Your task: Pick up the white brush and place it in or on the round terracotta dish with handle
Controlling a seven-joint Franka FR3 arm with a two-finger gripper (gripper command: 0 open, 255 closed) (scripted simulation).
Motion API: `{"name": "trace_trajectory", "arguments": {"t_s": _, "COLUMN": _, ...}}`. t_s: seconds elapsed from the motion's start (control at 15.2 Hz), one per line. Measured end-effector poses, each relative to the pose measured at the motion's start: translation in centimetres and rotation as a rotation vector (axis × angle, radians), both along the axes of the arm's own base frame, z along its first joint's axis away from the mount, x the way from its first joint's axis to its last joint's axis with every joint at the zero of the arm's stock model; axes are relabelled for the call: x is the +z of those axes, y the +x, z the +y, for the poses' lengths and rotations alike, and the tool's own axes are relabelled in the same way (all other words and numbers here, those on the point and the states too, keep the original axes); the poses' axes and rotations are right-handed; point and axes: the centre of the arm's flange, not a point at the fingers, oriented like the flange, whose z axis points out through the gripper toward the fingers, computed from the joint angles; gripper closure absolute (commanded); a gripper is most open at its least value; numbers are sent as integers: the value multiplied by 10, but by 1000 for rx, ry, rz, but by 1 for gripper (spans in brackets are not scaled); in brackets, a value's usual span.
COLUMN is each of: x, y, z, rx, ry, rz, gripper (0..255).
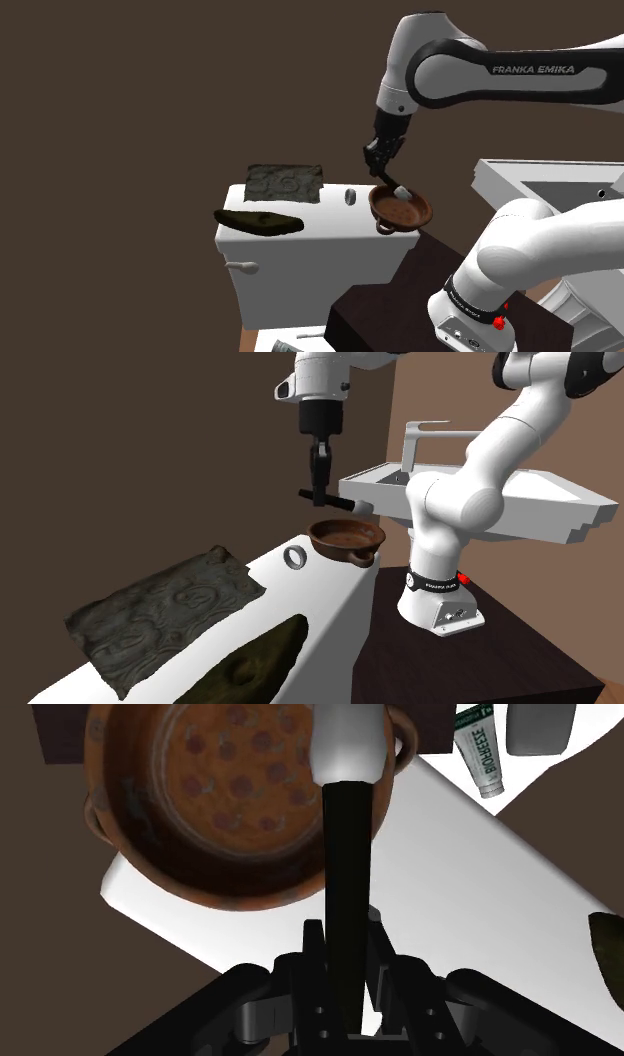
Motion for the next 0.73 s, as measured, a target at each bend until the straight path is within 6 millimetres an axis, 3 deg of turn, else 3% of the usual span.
{"name": "trace_trajectory", "arguments": {"t_s": 0.26, "x": -2, "y": -32, "z": -41, "rx": 1, "ry": 0, "rz": 0, "gripper": 255}}
{"name": "trace_trajectory", "arguments": {"t_s": 0.73, "x": -30, "y": -38, "z": -51, "rx": 2, "ry": 1, "rz": 1, "gripper": 255}}
